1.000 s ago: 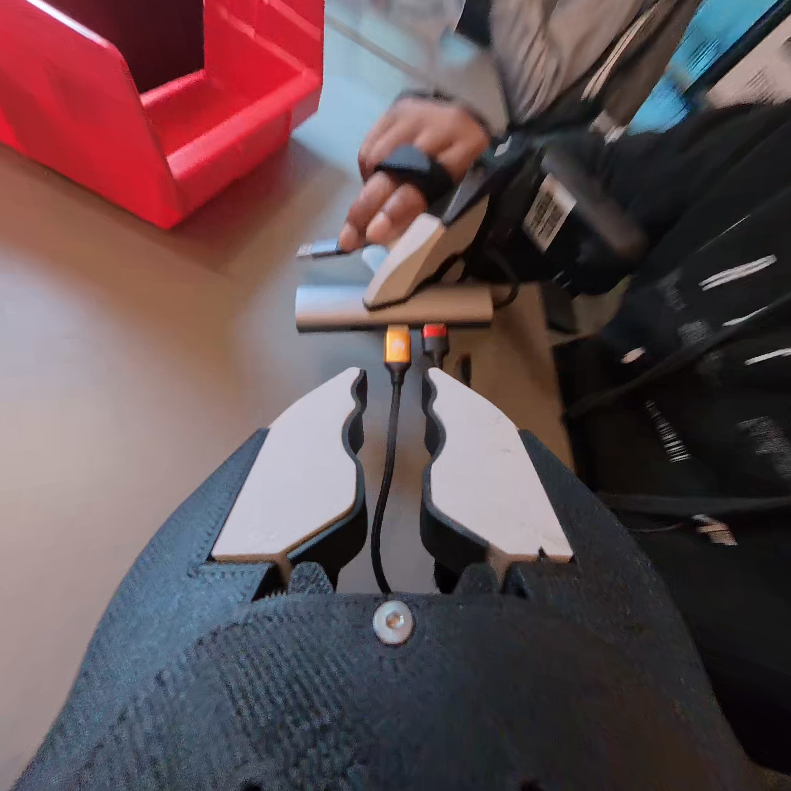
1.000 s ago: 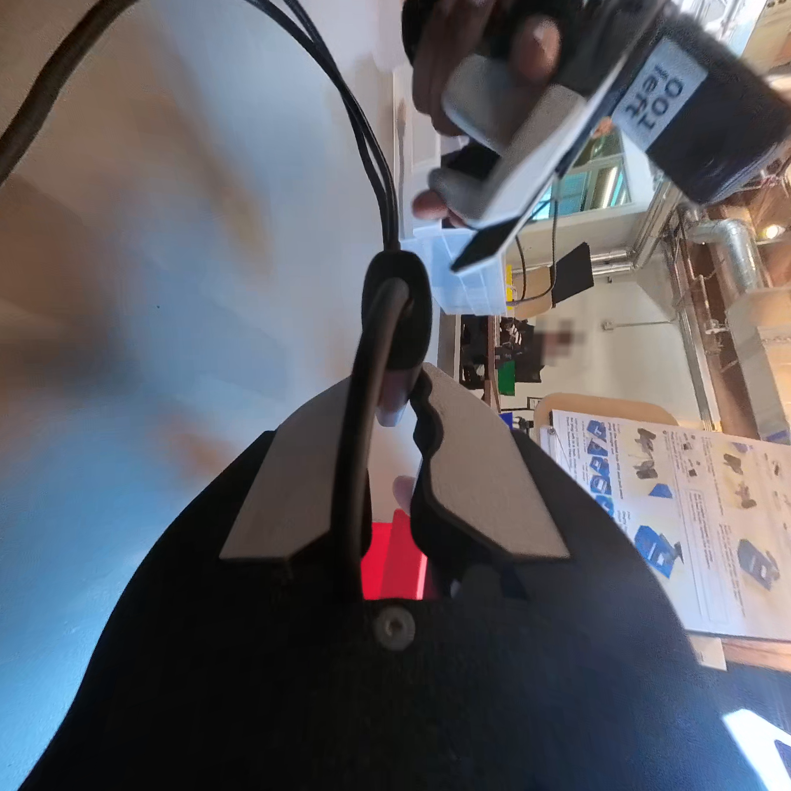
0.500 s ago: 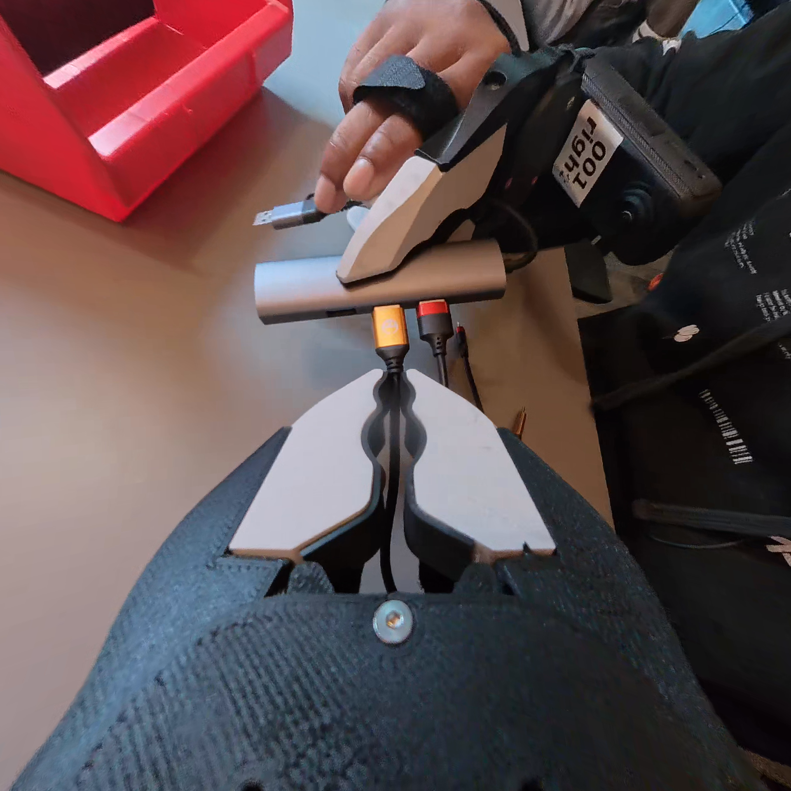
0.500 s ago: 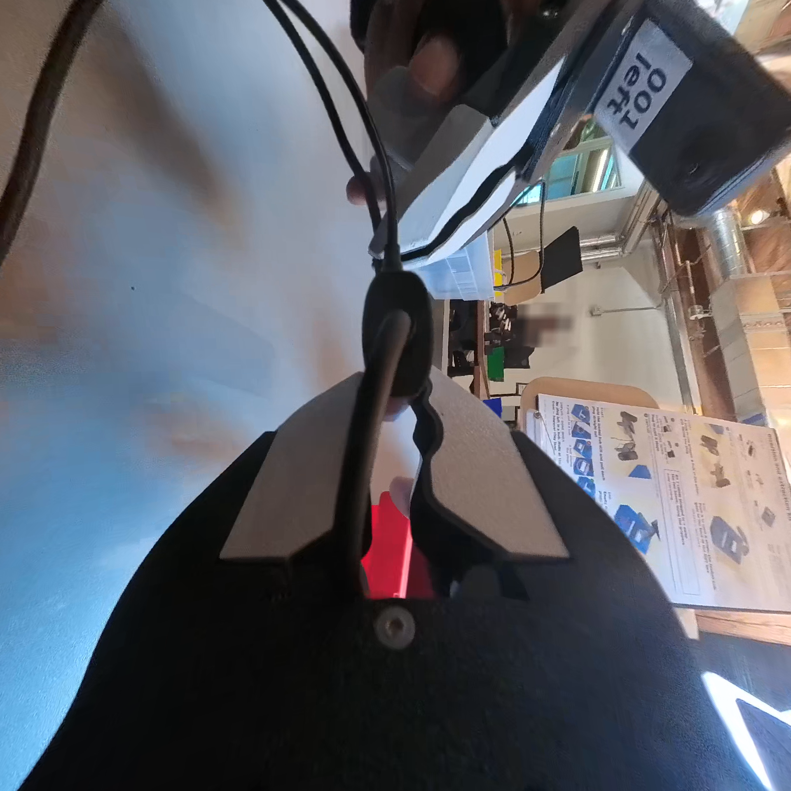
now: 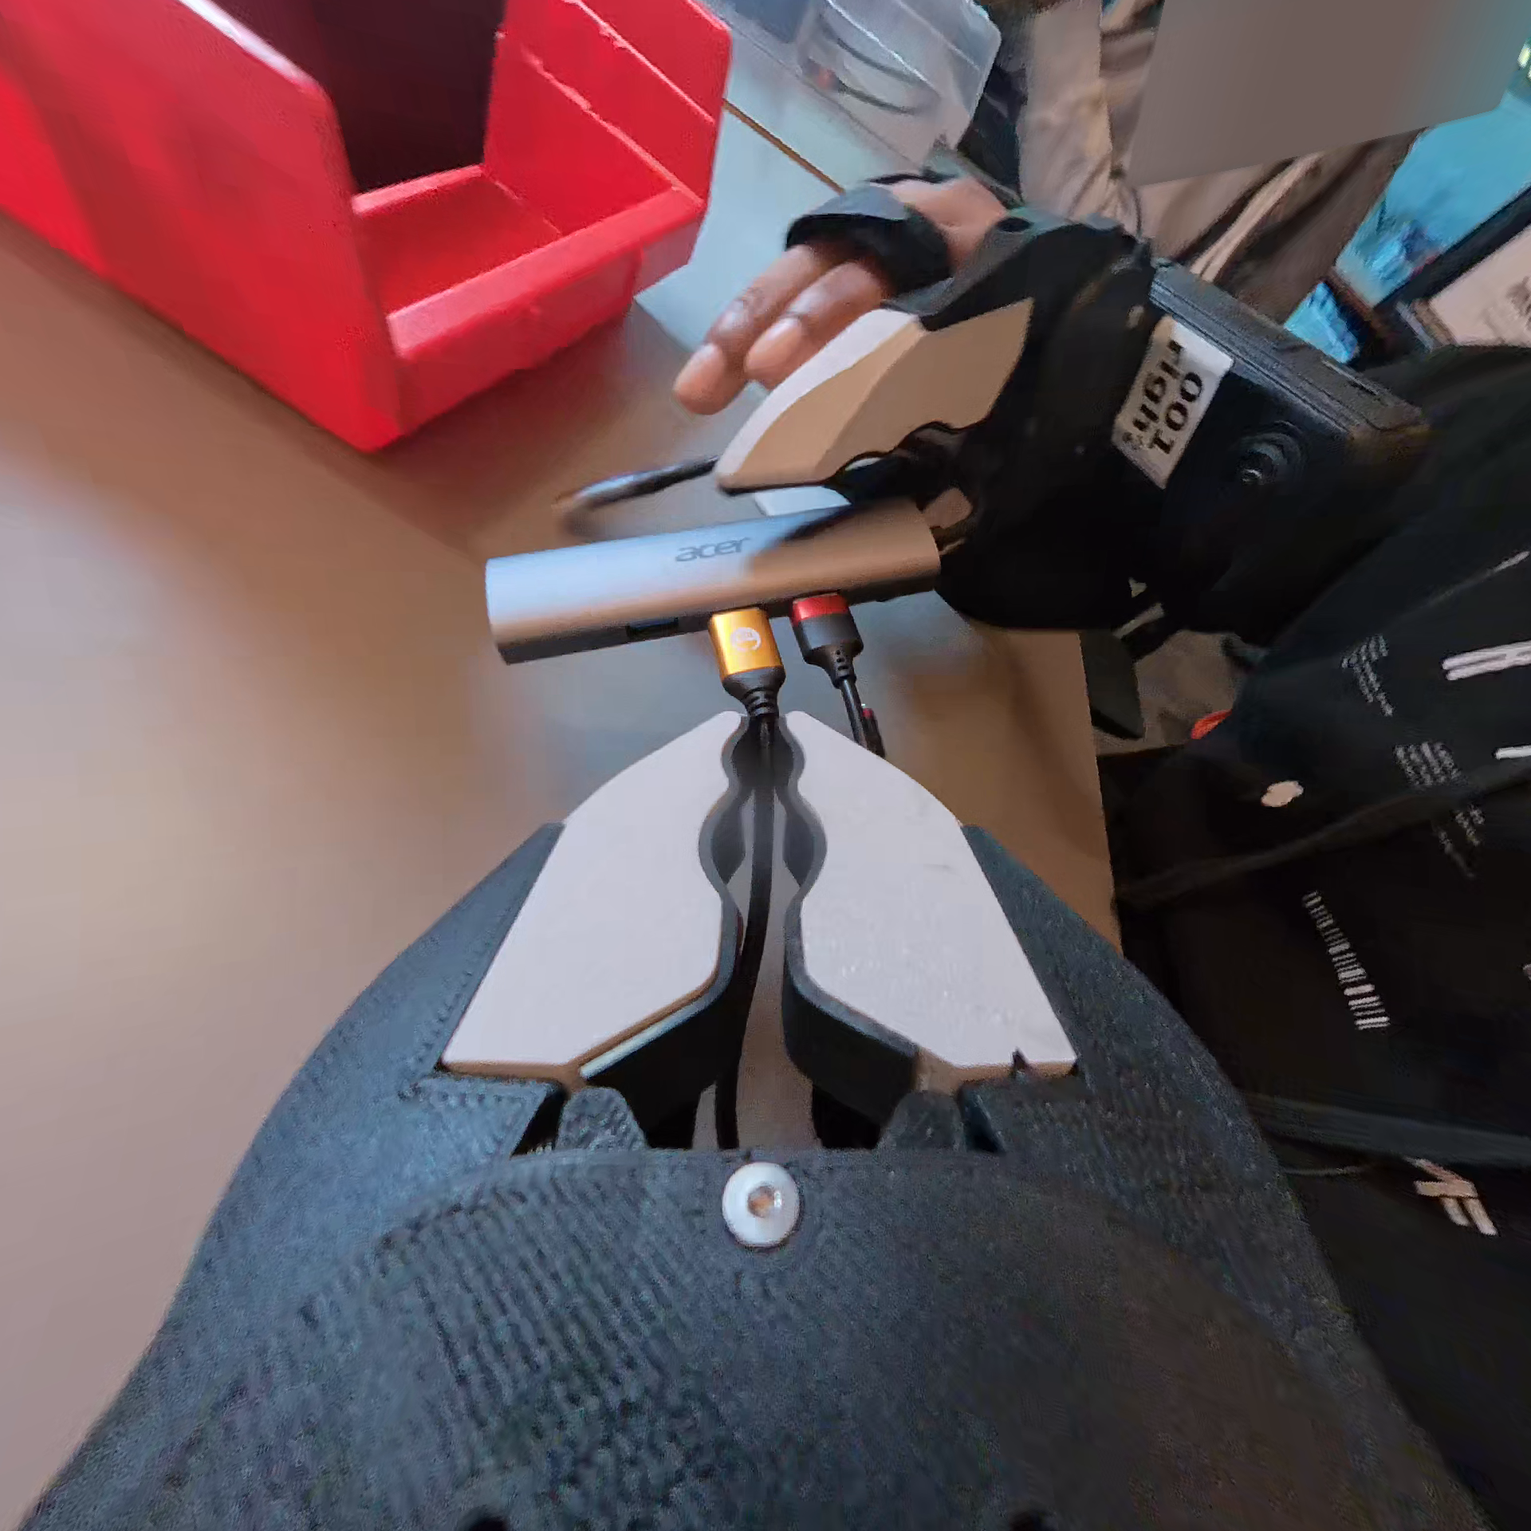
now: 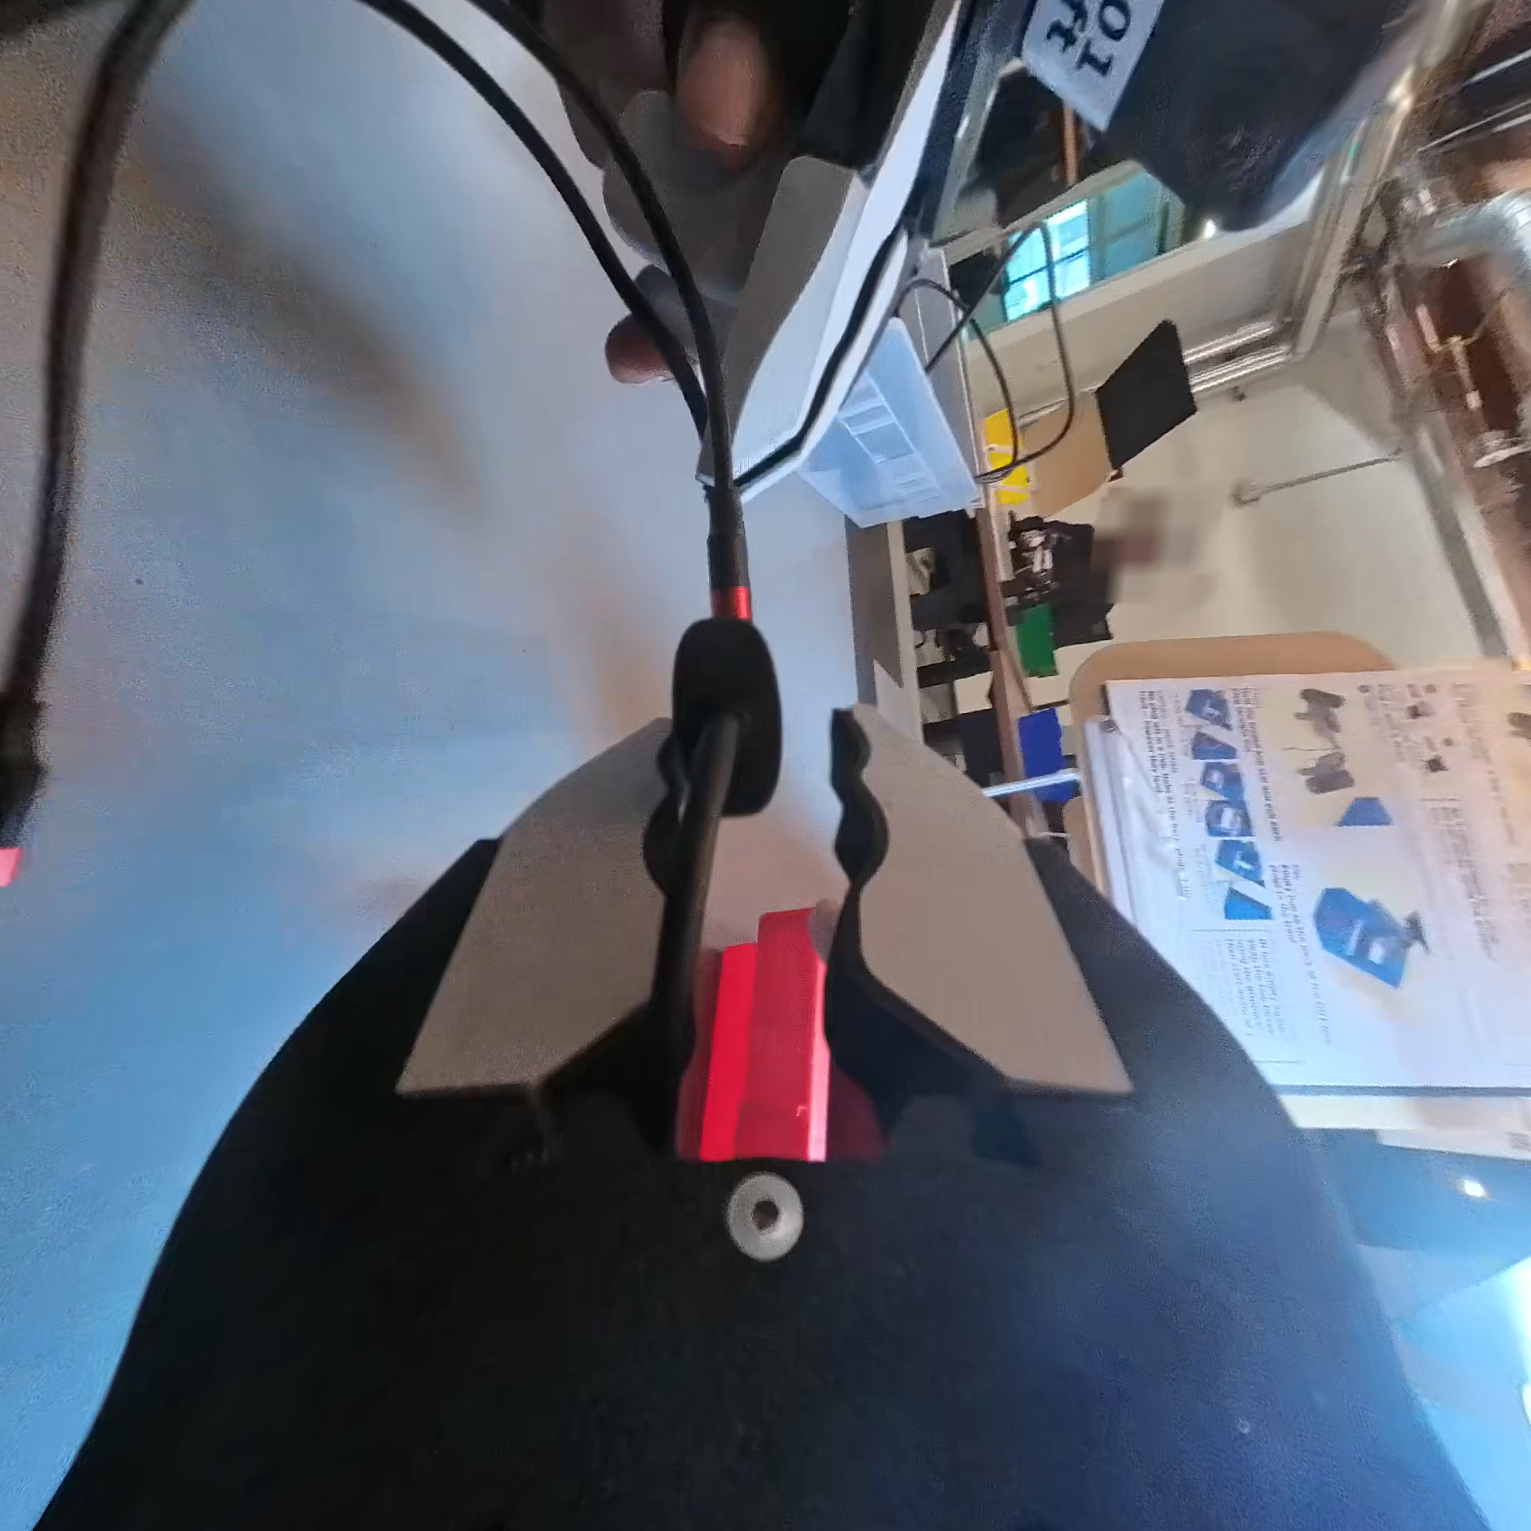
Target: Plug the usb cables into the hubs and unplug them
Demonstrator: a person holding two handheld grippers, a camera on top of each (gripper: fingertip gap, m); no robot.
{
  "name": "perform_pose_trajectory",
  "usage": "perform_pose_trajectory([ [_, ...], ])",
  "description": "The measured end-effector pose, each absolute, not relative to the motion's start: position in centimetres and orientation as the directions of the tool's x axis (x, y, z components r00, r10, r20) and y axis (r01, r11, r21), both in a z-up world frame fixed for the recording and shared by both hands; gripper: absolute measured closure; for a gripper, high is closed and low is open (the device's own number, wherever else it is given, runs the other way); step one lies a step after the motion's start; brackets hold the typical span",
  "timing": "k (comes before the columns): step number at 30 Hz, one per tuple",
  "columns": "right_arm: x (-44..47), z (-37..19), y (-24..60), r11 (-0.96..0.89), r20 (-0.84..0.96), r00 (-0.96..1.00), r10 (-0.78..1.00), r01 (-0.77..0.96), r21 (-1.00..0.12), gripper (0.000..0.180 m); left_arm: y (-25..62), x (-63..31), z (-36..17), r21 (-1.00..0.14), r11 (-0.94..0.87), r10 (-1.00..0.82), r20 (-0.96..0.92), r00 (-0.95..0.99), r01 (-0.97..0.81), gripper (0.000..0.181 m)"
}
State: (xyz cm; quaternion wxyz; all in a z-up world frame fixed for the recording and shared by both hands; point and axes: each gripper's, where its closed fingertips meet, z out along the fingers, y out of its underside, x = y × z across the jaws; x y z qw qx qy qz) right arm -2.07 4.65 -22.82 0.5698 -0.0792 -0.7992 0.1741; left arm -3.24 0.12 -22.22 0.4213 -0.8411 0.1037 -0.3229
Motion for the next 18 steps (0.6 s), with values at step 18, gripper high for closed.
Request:
perform_pose_trajectory([
  [18,-1.7,-2.6,19.6,0.731,0.67,-0.291,0.682,0.271,-0.626,0.162,-2.4,-15.2,-13.1,-0.961,-0.066,-0.131,0.275,0.953,0.268,0.15],
])
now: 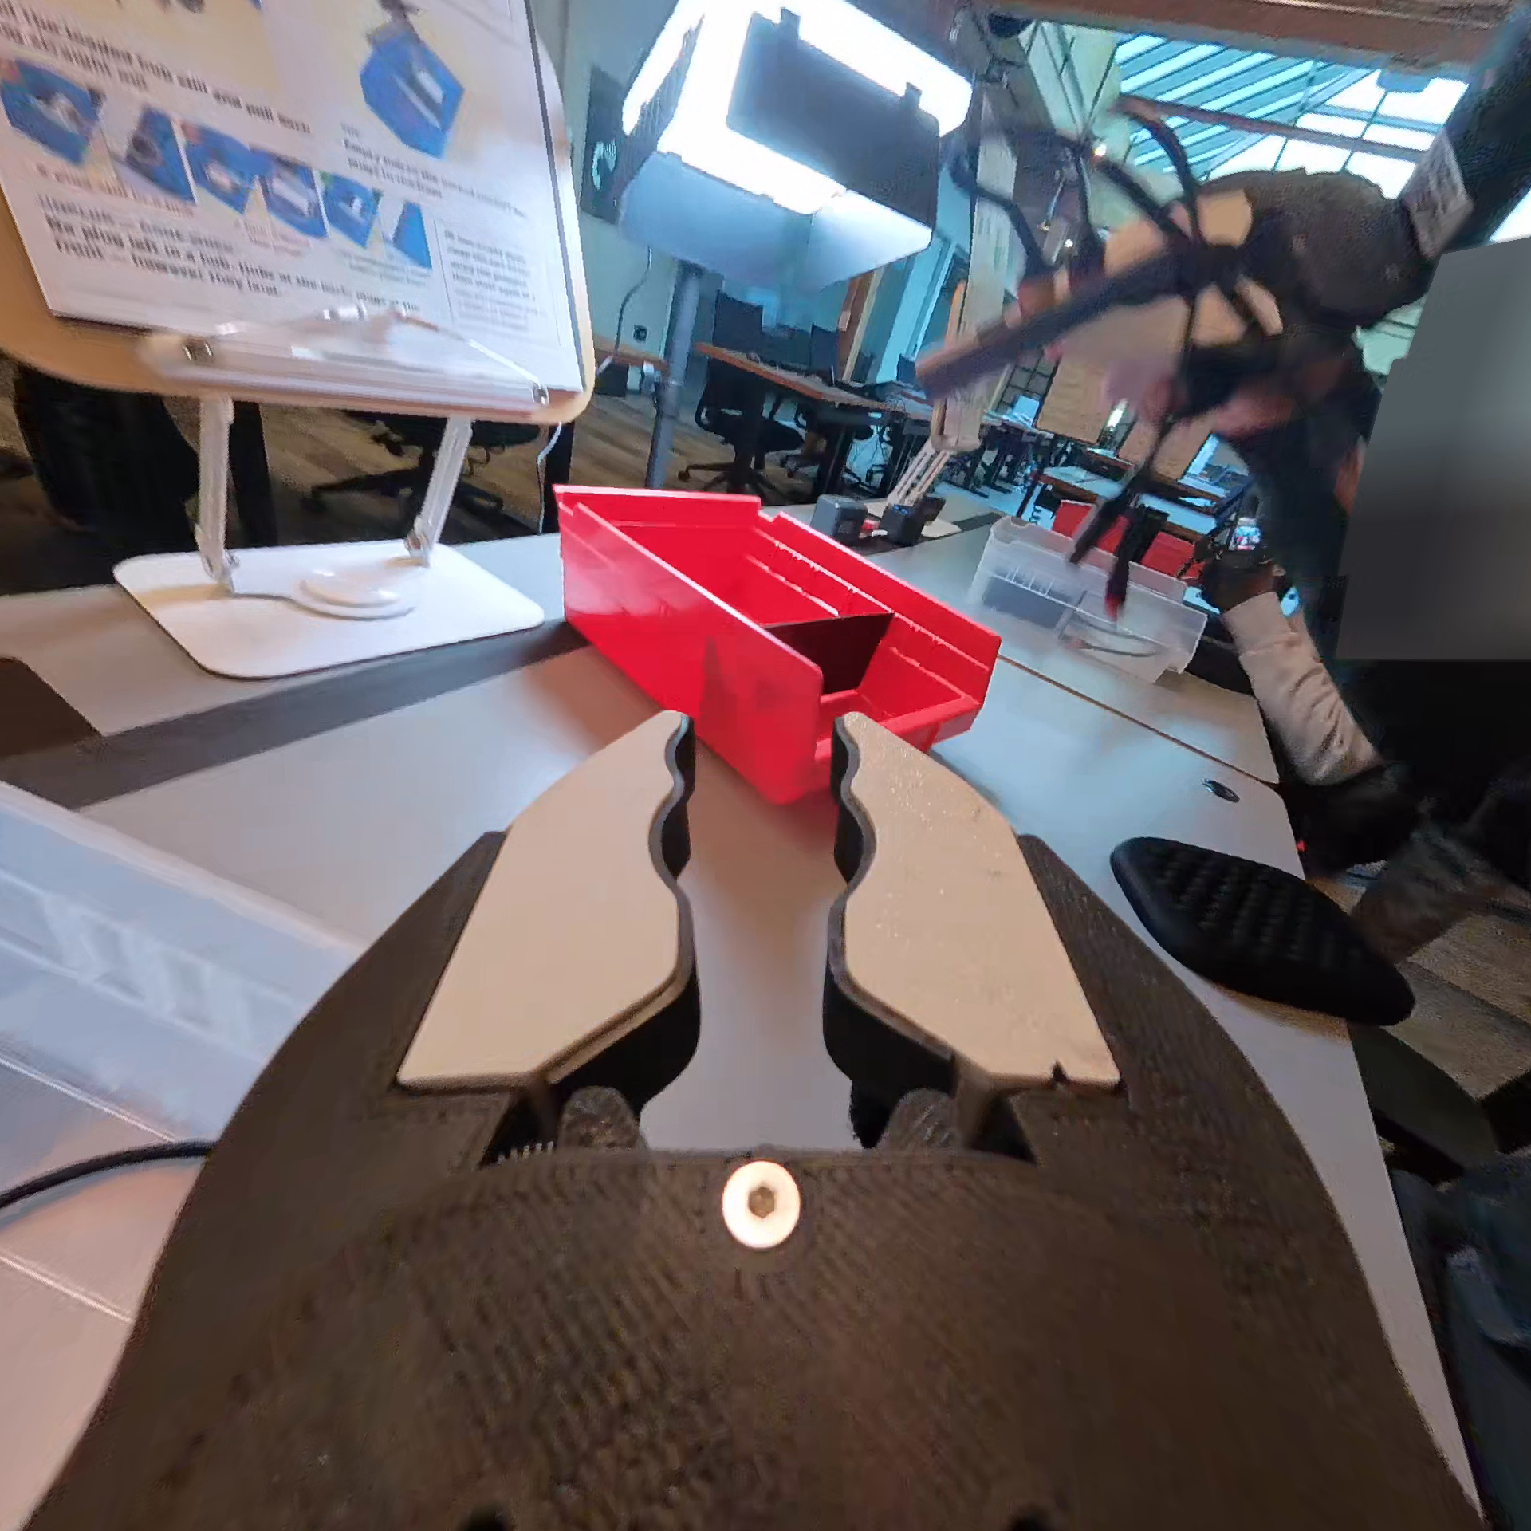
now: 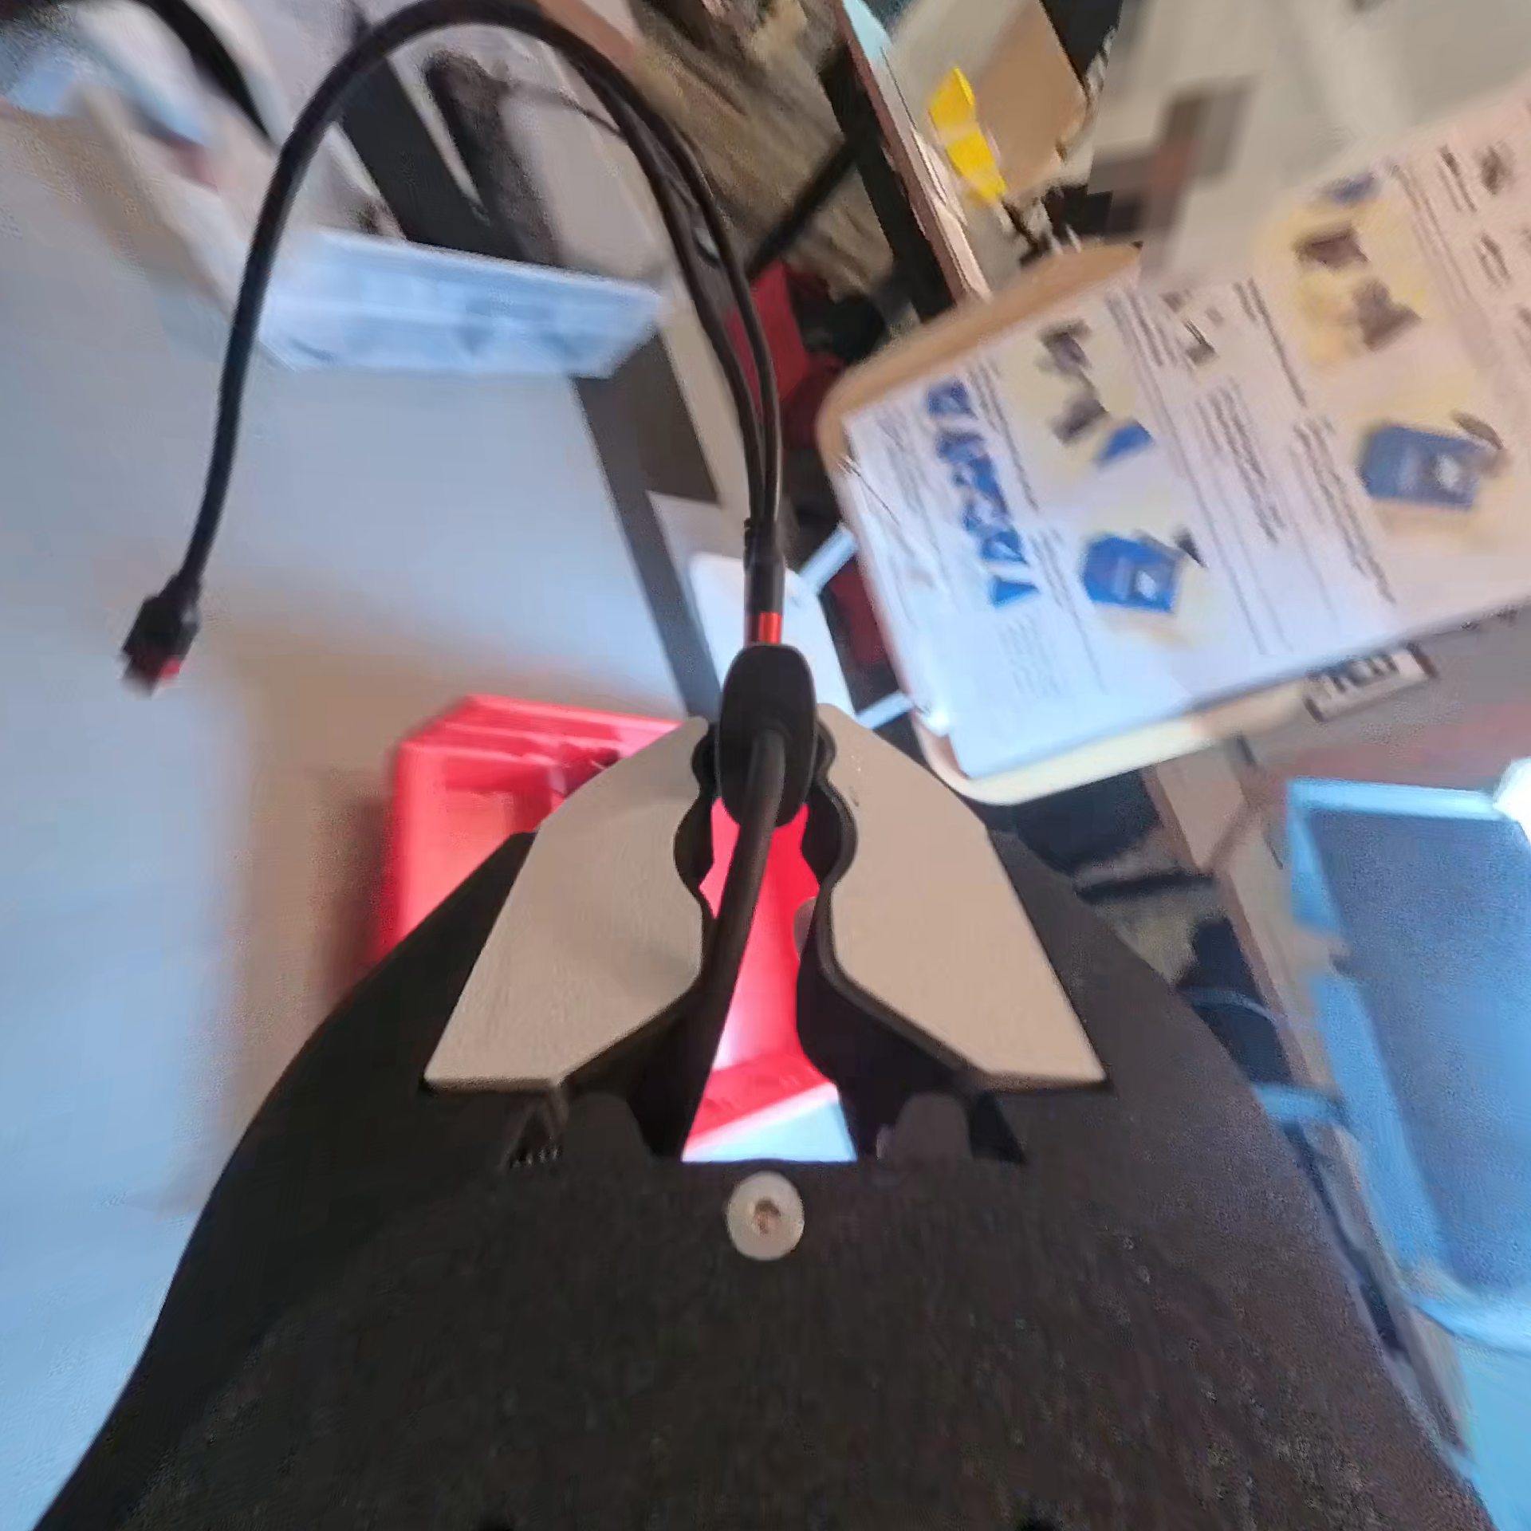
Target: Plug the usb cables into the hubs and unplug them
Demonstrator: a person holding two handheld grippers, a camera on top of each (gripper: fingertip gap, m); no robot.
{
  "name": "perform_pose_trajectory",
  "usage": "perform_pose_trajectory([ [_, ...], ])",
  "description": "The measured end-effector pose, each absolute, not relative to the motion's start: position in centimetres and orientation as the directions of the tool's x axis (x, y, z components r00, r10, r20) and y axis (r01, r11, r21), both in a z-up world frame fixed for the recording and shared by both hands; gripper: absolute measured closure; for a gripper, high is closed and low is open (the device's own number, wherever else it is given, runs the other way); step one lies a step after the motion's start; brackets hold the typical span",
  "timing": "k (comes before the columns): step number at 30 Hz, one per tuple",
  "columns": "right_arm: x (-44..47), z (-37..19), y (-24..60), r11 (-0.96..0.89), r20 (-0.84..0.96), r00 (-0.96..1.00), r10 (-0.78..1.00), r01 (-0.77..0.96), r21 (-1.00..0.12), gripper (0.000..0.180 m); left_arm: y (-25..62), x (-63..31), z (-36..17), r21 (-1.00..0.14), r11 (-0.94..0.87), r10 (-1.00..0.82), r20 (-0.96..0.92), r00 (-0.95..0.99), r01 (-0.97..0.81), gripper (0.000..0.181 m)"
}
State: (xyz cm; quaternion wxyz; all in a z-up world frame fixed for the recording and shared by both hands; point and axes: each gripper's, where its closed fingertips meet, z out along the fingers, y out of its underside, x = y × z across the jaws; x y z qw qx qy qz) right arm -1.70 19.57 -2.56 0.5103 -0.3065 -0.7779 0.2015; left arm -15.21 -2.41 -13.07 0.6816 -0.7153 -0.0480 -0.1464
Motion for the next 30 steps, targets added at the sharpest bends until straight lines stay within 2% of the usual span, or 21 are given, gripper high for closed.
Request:
perform_pose_trajectory([
  [3,-2.9,-1.3,27.0,0.702,0.716,-0.188,0.672,0.471,-0.535,0.162,-2.0,-14.8,-14.6,-0.955,-0.116,-0.132,0.288,0.949,0.274,0.15],
  [5,-3.2,-2.1,31.9,0.681,0.788,-0.163,0.593,0.623,-0.384,0.162,-1.7,-14.4,-15.2,-0.958,-0.137,-0.129,0.271,0.954,0.254,0.15],
  [7,-3.5,-3.6,35.3,0.656,0.844,-0.215,0.492,0.729,-0.196,0.162,-1.5,-14.0,-15.8,-0.96,-0.16,-0.133,0.253,0.958,0.231,0.15],
  [10,-4.5,-6.8,38.2,0.619,0.865,-0.375,0.333,0.779,0.099,0.163,-1.0,-13.5,-16.8,-0.959,-0.199,-0.134,0.229,0.964,0.201,0.15],
  [12,-6.1,-9.9,38.0,0.63,0.825,-0.461,0.327,0.757,0.174,0.162,-0.8,-13.1,-17.4,-0.958,-0.225,-0.141,0.215,0.966,0.181,0.15],
  [15,-9.2,-14.2,36.3,0.676,0.757,-0.515,0.403,0.725,0.133,0.162,-0.5,-12.7,-18.3,-0.957,-0.255,-0.146,0.179,0.973,0.138,0.15],
  [18,-12.2,-17.3,34.2,0.677,0.651,-0.484,0.585,0.733,-0.064,0.159,-0.3,-12.5,-18.9,-0.954,-0.275,-0.15,0.165,0.975,0.12,0.15],
  [21,-14.1,-19.3,33.6,0.59,0.514,-0.403,0.757,0.76,-0.273,0.155,-0.3,-12.3,-19.2,-0.952,-0.283,-0.152,0.162,0.975,0.114,0.15],
  [23,-14.0,-21.2,34.3,0.519,0.434,-0.368,0.823,0.796,-0.31,0.148,-0.3,-12.2,-19.4,-0.953,-0.286,-0.154,0.15,0.977,0.101,0.15],
  [27,-11.4,-24.2,35.6,0.424,0.327,-0.336,0.883,0.871,-0.25,0.115,-0.3,-12.4,-19.8,-0.95,-0.302,-0.148,0.133,0.98,0.083,0.15],
  [30,-11.2,-21.6,34.5,0.383,0.262,-0.296,0.918,0.834,-0.398,0.102,-0.2,-12.6,-20.0,-0.948,-0.306,-0.146,0.141,0.979,0.091,0.149],
])
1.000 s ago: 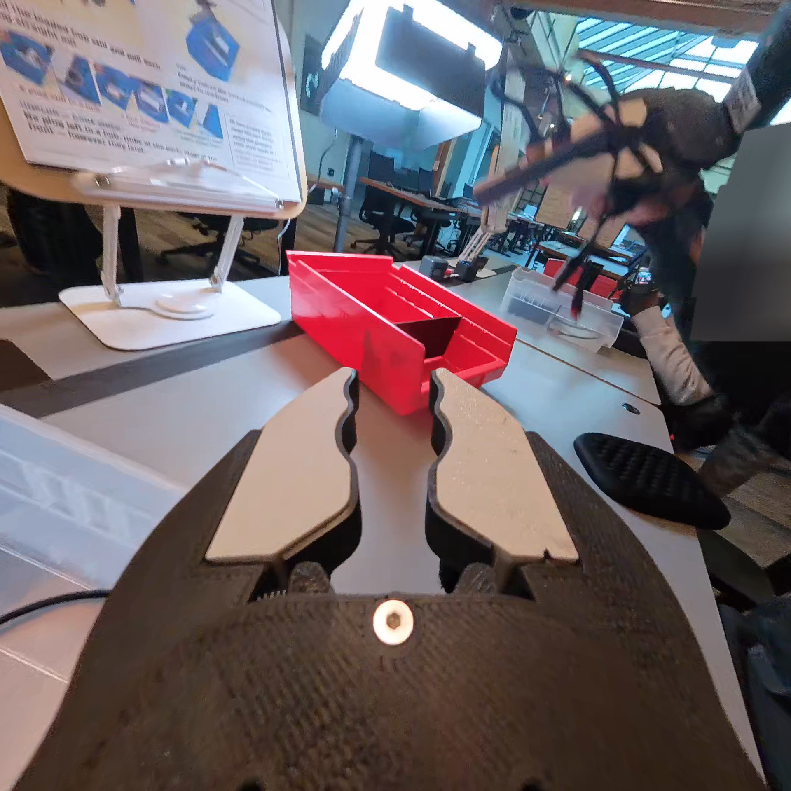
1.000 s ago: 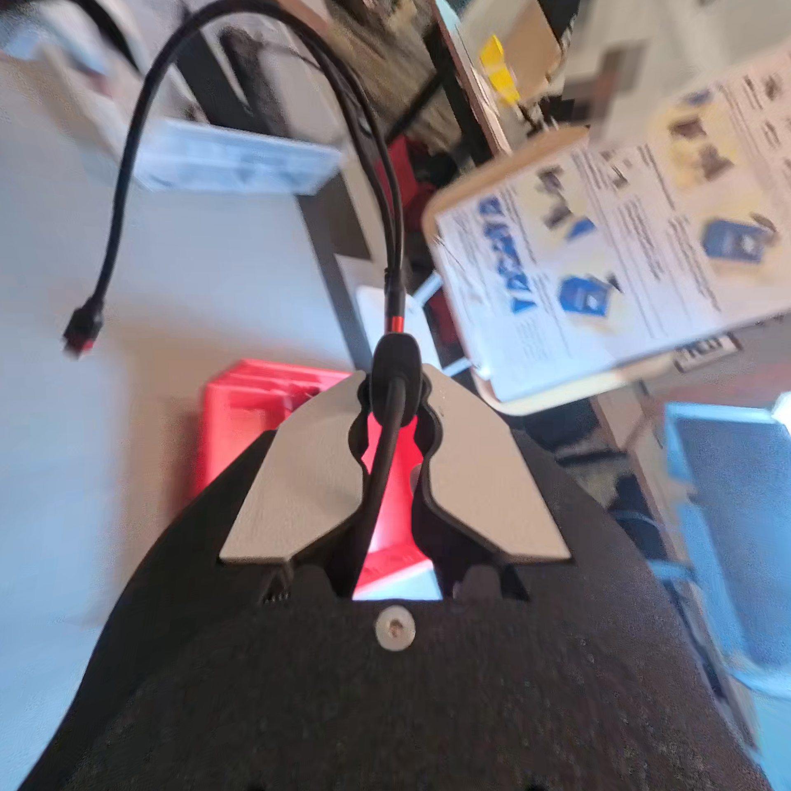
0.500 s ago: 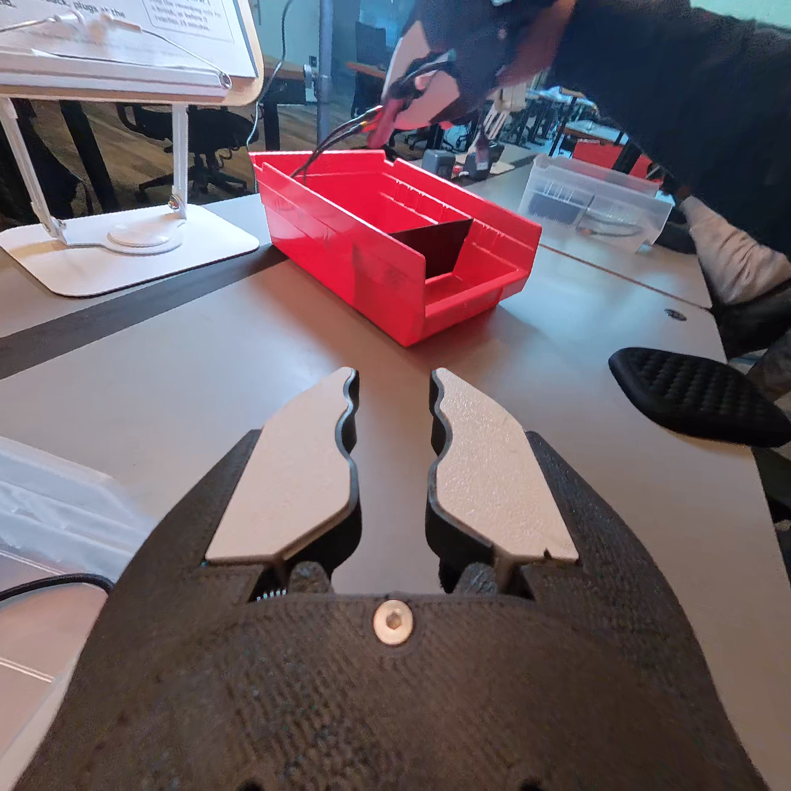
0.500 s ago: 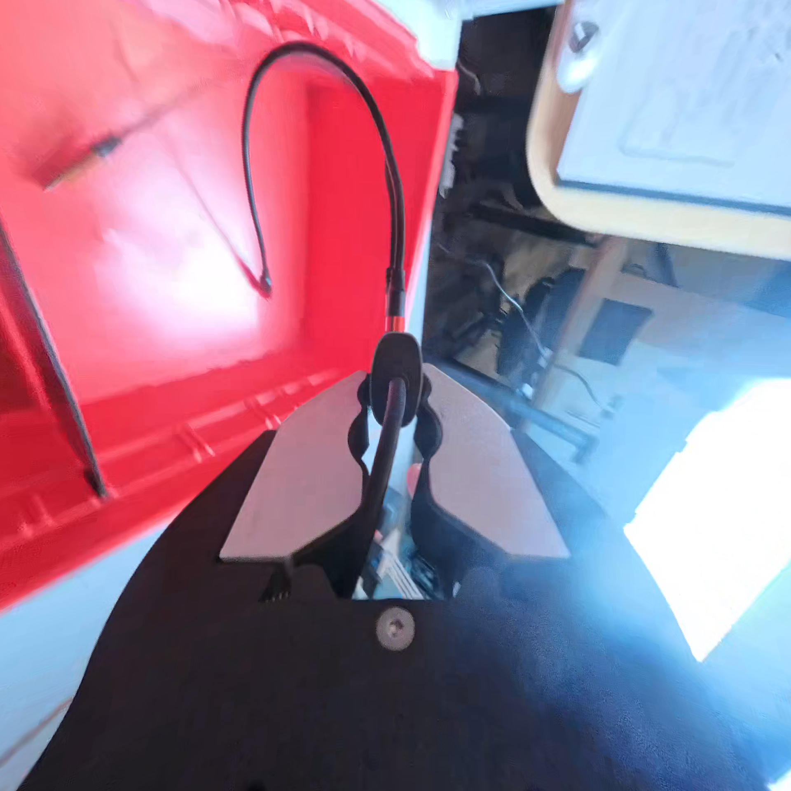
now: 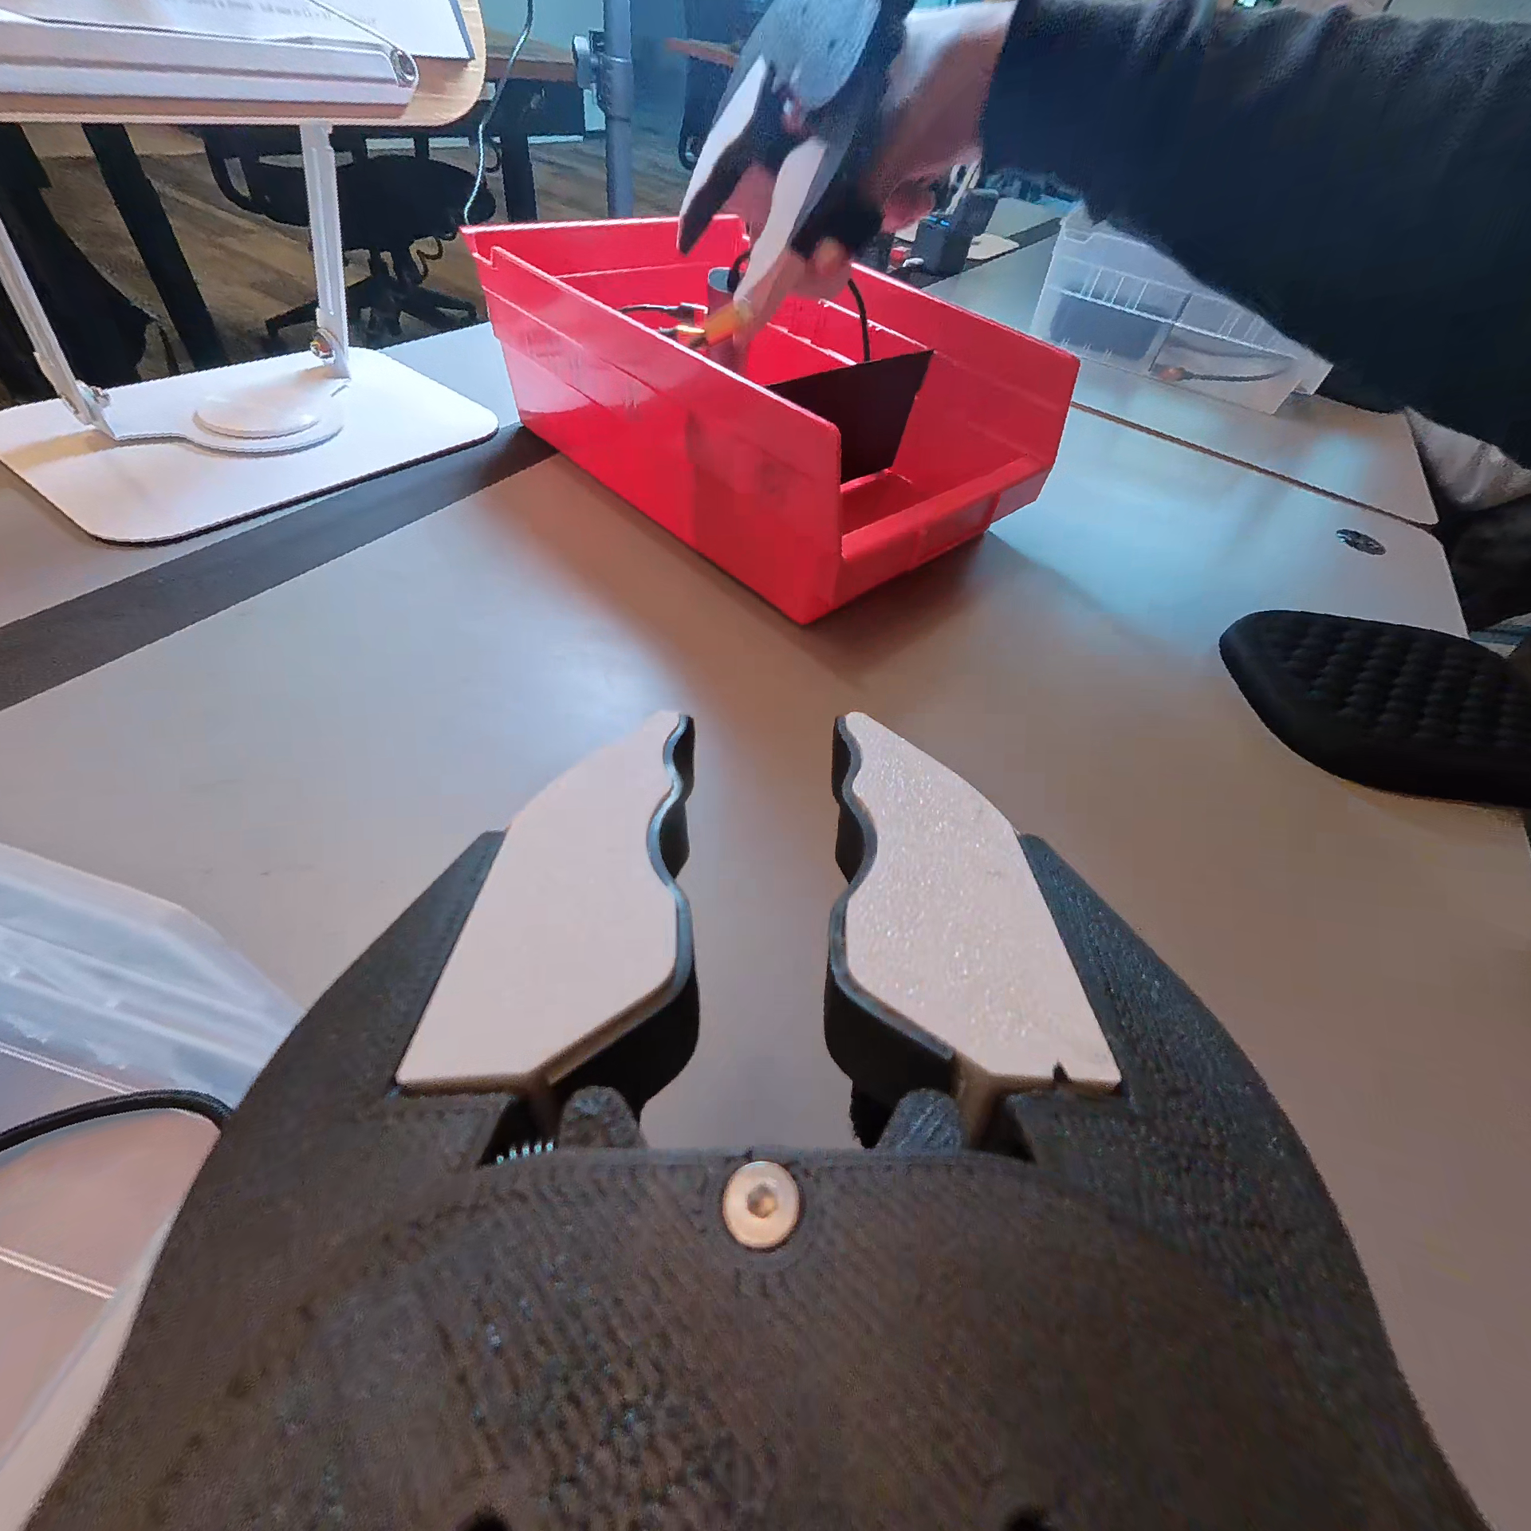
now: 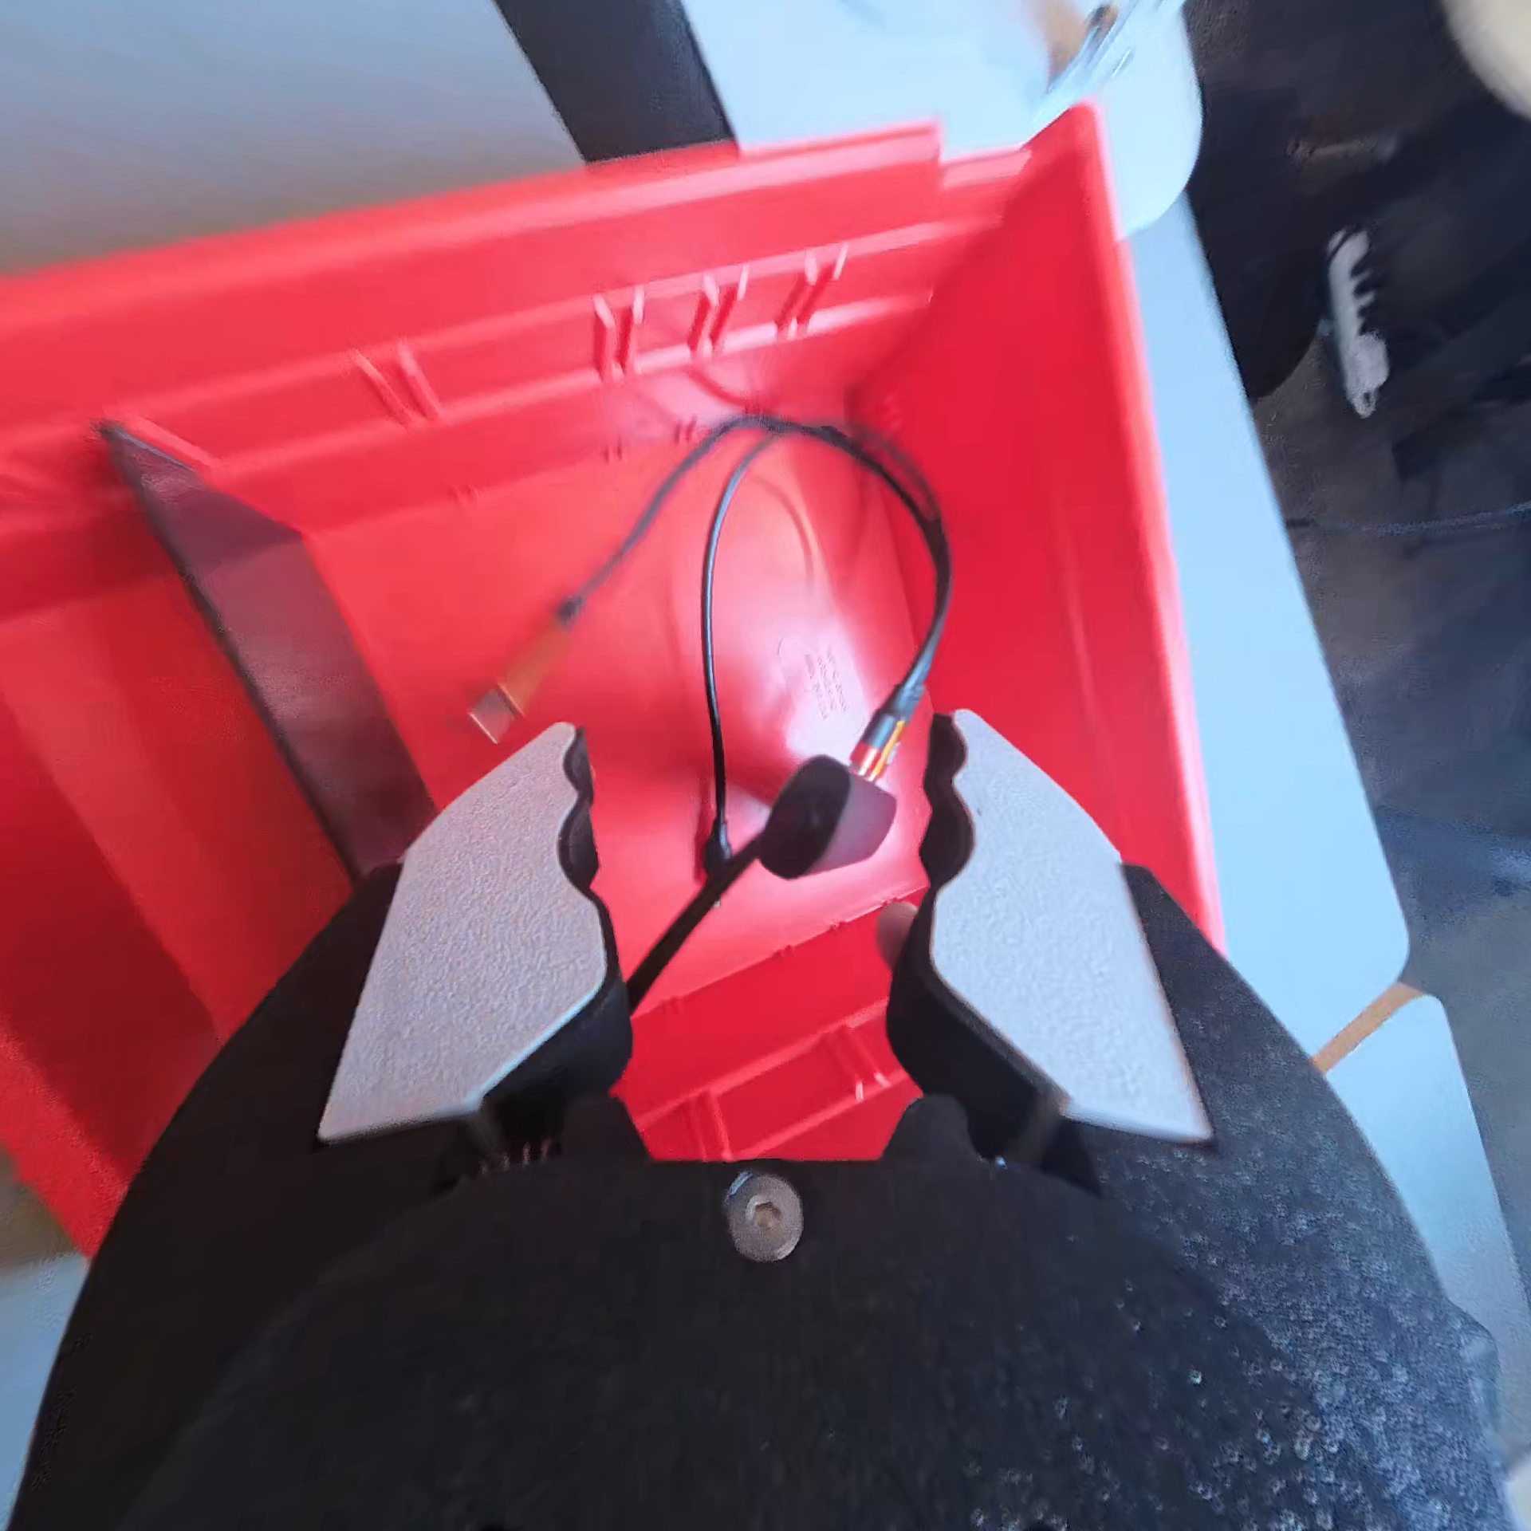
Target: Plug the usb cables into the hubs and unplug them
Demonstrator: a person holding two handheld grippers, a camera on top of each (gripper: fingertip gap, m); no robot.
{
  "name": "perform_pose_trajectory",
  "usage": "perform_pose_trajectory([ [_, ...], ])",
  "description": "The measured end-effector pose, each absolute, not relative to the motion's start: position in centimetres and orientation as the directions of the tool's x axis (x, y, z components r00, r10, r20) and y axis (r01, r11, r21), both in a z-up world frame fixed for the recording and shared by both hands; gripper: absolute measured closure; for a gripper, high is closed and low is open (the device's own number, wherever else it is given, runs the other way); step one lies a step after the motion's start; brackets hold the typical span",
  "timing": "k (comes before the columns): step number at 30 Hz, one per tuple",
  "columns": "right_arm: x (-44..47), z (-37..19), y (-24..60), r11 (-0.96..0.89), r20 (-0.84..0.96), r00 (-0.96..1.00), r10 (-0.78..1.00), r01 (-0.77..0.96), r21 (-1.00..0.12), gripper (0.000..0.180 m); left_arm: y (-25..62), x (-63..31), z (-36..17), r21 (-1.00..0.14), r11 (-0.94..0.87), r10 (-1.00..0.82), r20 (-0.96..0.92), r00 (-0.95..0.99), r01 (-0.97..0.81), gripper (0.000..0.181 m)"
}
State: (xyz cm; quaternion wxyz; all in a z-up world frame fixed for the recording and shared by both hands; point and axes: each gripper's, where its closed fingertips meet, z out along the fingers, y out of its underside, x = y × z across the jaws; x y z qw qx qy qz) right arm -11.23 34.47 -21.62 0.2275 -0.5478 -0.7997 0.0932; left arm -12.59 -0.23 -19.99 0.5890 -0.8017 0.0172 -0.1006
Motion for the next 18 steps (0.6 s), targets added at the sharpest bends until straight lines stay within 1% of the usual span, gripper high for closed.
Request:
perform_pose_trajectory([
  [2,-11.2,-18.6,34.3,0.38,0.288,-0.266,0.92,0.788,-0.484,0.098,-0.1,-12.7,-20.3,-0.945,-0.312,-0.144,0.149,0.978,0.098,0.149],
  [4,-10.9,-15.7,34.0,0.389,0.32,-0.244,0.915,0.741,-0.547,0.097,-0.1,-12.8,-20.5,-0.943,-0.319,-0.138,0.149,0.979,0.099,0.148],
  [6,-10.5,-12.7,32.6,0.403,0.354,-0.215,0.91,0.659,-0.635,0.1,-0.1,-13.0,-20.4,-0.945,-0.317,-0.124,0.129,0.984,0.084,0.148],
  [7,-10.3,-11.1,31.4,0.399,0.359,-0.192,0.913,0.595,-0.697,0.103,-0.2,-13.3,-20.3,-0.947,-0.313,-0.111,0.114,0.987,0.074,0.148],
  [9,-9.2,-8.6,27.7,0.341,0.295,-0.173,0.94,0.44,-0.83,0.109,-0.5,-14.0,-19.7,-0.951,-0.302,-0.074,0.087,0.993,0.061,0.147],
  [10,-8.4,-8.0,25.5,0.297,0.243,-0.184,0.952,0.377,-0.878,0.111,-0.7,-14.5,-19.4,-0.954,-0.295,-0.052,0.077,0.996,0.058,0.147],
  [13,-5.1,-9.0,19.0,0.173,0.107,-0.246,0.963,0.265,-0.949,0.111,-1.6,-16.8,-17.9,-0.962,-0.267,0.043,0.039,0.998,0.049,0.146],
  [16,-2.1,-13.1,13.6,0.065,-0.009,-0.291,0.957,0.244,-0.968,0.112,-3.7,-21.0,-15.3,-0.979,-0.184,0.192,0.047,0.98,0.083,0.146],
  [17,-1.3,-14.6,12.4,0.042,-0.033,-0.291,0.956,0.246,-0.968,0.115,-4.6,-22.8,-14.4,-0.982,-0.153,0.249,0.066,0.966,0.107,0.146],
  [18,-0.6,-15.9,11.4,0.031,-0.039,-0.289,0.956,0.233,-0.972,0.134,-5.5,-24.7,-13.7,-0.983,-0.127,0.304,0.092,0.948,0.136,0.146],
])
